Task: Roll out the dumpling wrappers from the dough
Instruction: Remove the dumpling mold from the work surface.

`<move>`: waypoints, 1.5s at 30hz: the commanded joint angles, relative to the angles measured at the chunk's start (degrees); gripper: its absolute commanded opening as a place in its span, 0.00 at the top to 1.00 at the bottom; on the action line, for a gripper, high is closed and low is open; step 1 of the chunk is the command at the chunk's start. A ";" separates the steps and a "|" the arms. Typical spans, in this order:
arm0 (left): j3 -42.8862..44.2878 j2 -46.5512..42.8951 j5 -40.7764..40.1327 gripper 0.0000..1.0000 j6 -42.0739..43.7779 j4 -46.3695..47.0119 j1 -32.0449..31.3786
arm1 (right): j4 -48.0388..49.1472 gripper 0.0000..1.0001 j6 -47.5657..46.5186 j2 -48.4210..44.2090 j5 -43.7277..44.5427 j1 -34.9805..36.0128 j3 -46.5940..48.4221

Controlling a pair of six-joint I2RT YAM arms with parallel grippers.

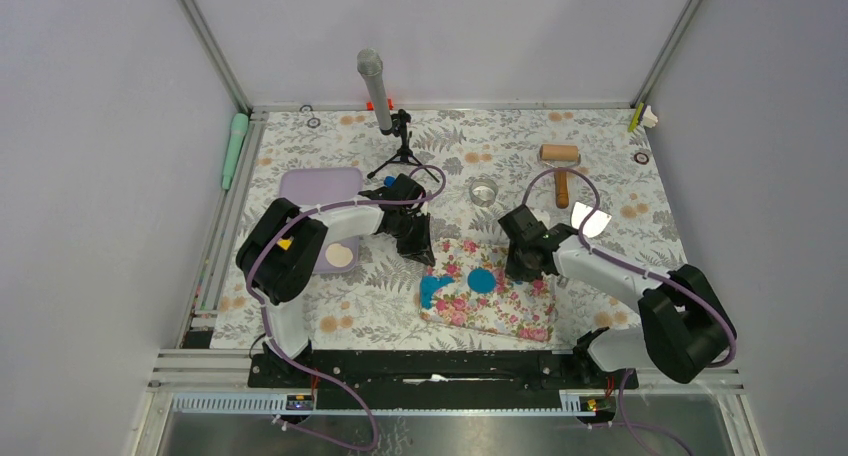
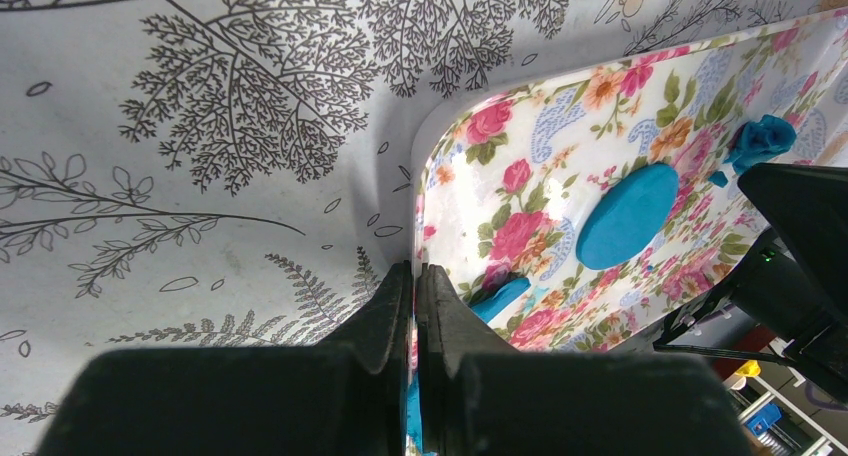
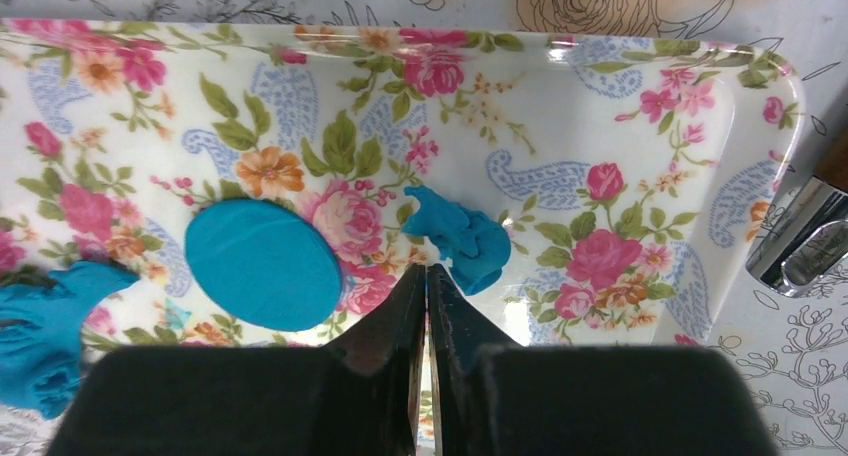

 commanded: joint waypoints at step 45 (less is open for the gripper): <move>-0.89 3.07 -3.28 1.00 0.34 -1.96 0.17 | -4.27 0.87 -2.91 3.82 8.03 0.29 5.24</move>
